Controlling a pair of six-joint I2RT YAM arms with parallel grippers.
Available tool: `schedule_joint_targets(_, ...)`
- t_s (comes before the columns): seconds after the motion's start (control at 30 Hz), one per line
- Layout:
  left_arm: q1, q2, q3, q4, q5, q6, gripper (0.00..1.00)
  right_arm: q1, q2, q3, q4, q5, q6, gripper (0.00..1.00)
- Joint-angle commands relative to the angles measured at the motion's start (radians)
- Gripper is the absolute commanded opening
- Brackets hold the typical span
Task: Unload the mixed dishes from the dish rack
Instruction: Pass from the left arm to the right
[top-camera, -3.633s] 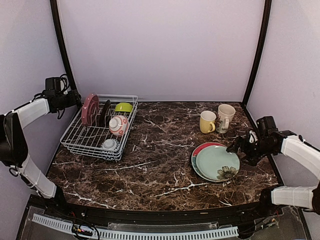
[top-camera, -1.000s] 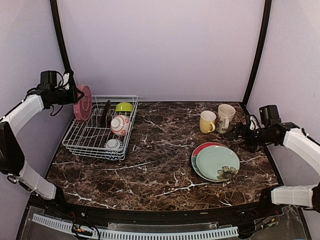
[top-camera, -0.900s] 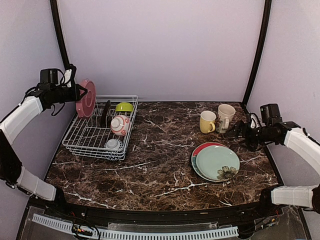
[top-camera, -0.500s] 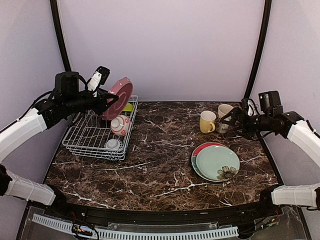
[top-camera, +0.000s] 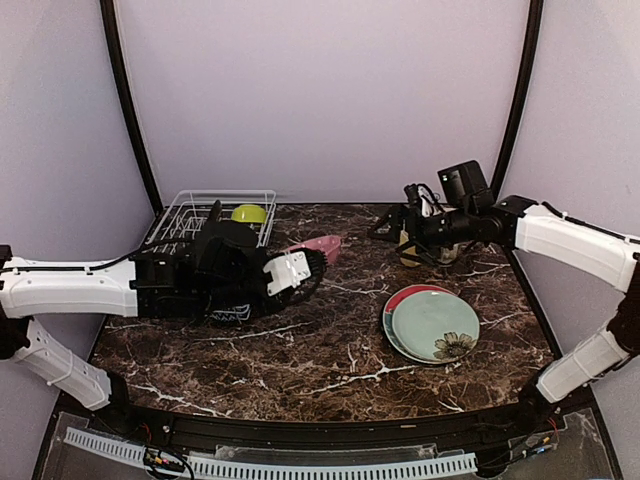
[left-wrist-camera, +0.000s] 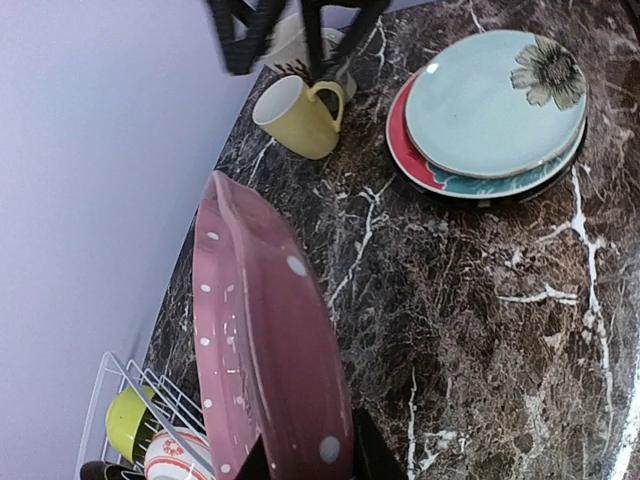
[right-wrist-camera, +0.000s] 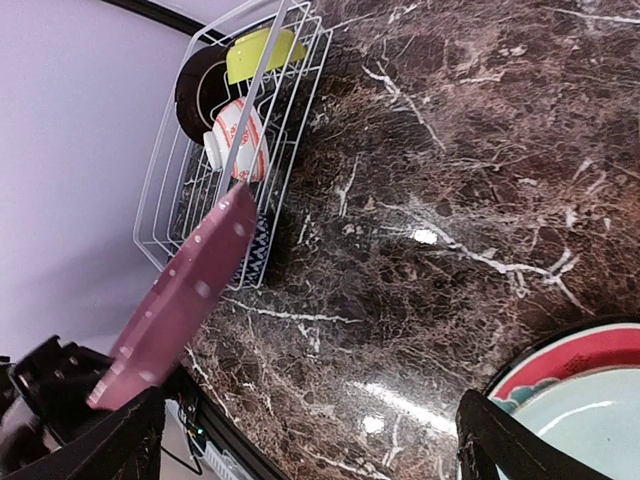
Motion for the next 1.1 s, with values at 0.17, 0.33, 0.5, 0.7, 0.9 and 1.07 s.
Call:
schedule_joint_targets(0.17,-0.164,0.144,-0.048,0.344,-0.45,0.32,0.01,0.1,0.183,0.076,0.187,-0.07,0.091,0.99)
schedule_joint_targets(0.33,-0.193,0.199,-0.06,0.42,-0.524,0.363,0.01,0.145,0.275,0.09,0.241,-0.115,0.114,0.97)
schedule_joint_targets(0.5,-0.207,0.23,-0.062,0.448,-0.552,0.398,0.01,0.16,0.32,0.093,0.292,-0.154,0.129,0.8)
schedule_joint_targets(0.7,-0.222,0.256,-0.059,0.453,-0.56,0.404,0.01,0.159,0.312,0.094,0.313,-0.153,0.124,0.39)
schedule_joint_targets(0.9,-0.223,0.267,-0.045,0.433,-0.556,0.379,0.11,0.147,0.244,0.062,0.319,-0.098,0.109,0.09)
schedule_joint_targets(1.07,-0.223,0.253,-0.025,0.367,-0.517,0.302,0.51,0.103,0.164,0.001,0.342,-0.078,0.117,0.0)
